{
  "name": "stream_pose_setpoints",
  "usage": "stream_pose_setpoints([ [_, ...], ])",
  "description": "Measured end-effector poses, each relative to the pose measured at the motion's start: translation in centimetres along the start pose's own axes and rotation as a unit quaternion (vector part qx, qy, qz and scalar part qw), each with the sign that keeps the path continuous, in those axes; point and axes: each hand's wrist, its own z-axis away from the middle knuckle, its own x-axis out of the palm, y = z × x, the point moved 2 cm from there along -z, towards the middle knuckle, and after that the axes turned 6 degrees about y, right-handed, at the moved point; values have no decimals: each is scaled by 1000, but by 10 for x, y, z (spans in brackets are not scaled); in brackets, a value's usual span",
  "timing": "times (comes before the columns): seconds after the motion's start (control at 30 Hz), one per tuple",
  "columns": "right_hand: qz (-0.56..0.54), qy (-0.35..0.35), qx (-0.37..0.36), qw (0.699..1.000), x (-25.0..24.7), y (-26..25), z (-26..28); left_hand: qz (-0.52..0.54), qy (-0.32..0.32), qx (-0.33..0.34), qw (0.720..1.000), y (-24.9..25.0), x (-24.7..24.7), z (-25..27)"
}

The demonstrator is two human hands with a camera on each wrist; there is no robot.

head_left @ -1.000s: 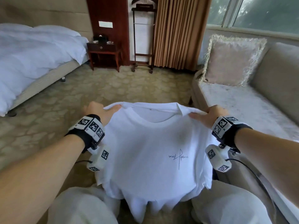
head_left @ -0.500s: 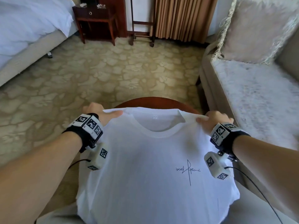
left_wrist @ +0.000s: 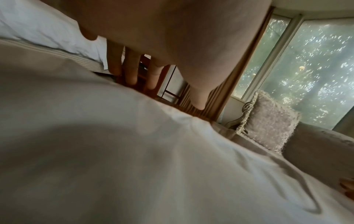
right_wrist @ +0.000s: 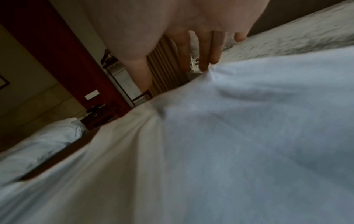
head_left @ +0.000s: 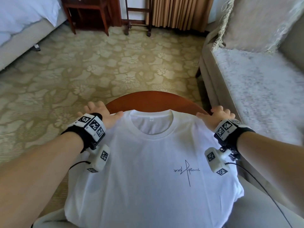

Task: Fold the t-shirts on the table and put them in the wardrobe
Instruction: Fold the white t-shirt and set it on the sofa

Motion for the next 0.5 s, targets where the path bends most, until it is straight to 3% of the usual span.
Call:
stream_pose_setpoints([
  [0.17, -131, -66, 134, 980, -19, 48, 20, 55, -16, 89, 994, 45, -10, 53],
  [0.33, -212, -202, 129, 947, -23, 88, 59, 165, -125, 191, 959, 107, 19, 113],
  [0.43, -320, -229, 135, 909, -20, 104, 86, 132, -156, 220, 954, 133, 35, 144],
  [0.5, -348, -270, 175, 881, 0, 117, 92, 91, -166, 221, 957, 144, 43, 160],
])
